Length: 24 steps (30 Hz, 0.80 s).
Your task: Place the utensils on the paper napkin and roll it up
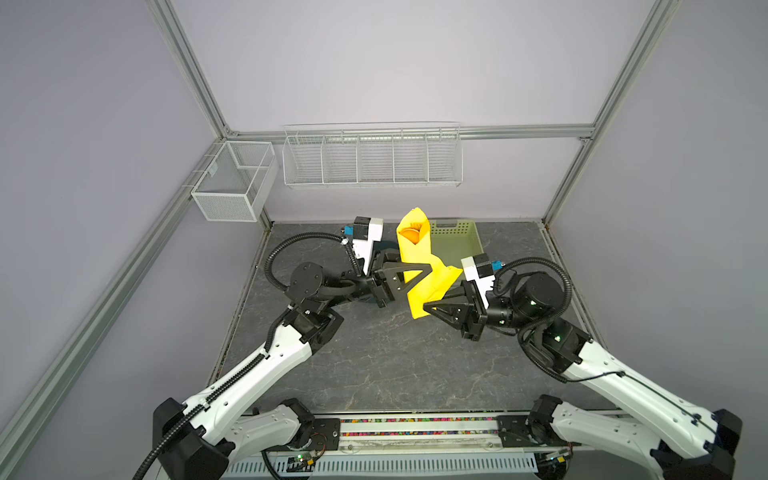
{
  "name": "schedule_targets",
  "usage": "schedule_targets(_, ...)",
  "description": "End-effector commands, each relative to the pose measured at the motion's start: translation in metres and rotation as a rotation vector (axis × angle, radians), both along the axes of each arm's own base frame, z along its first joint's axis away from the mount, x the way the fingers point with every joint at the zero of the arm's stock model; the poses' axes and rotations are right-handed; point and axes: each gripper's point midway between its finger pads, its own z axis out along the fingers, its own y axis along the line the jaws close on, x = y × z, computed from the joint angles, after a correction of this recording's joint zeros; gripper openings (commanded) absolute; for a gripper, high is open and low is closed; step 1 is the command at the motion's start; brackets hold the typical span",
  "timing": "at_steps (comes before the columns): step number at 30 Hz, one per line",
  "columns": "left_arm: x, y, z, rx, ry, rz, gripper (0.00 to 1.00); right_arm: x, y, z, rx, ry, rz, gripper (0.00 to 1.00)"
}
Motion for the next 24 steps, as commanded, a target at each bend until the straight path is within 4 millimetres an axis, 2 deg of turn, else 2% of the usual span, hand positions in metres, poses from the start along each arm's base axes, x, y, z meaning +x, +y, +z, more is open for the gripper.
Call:
schedule_targets(1,-0.007,0.002,0.012,-0.007,-0.04,-0.005,0.24,-0.008,-0.003,0.017,0.031,-0.04,0.01,0.07)
schedule_targets(5,-0.004,0.005,0.01,0.005,-0.042,0.039,0.17,-0.001,-0.008,0.016,0.028,-0.04,-0.055,0.14)
schedule_targets(10,-0.003,0.009,0.011,0.012,-0.047,0.074,0.12,0.006,-0.017,0.023,0.05,-0.043,-0.134,0.52)
schedule_targets(12,-0.004,0.009,0.011,0.014,-0.047,0.074,0.12,0.006,-0.019,0.028,0.061,-0.047,-0.148,0.59)
schedule_targets(21,-0.004,0.009,0.009,0.017,-0.042,0.069,0.11,0.017,-0.029,0.052,0.105,-0.049,-0.237,0.58)
schedule_targets(24,-0.004,0.008,0.009,0.017,-0.038,0.063,0.11,0.018,-0.033,0.057,0.116,-0.055,-0.262,0.43)
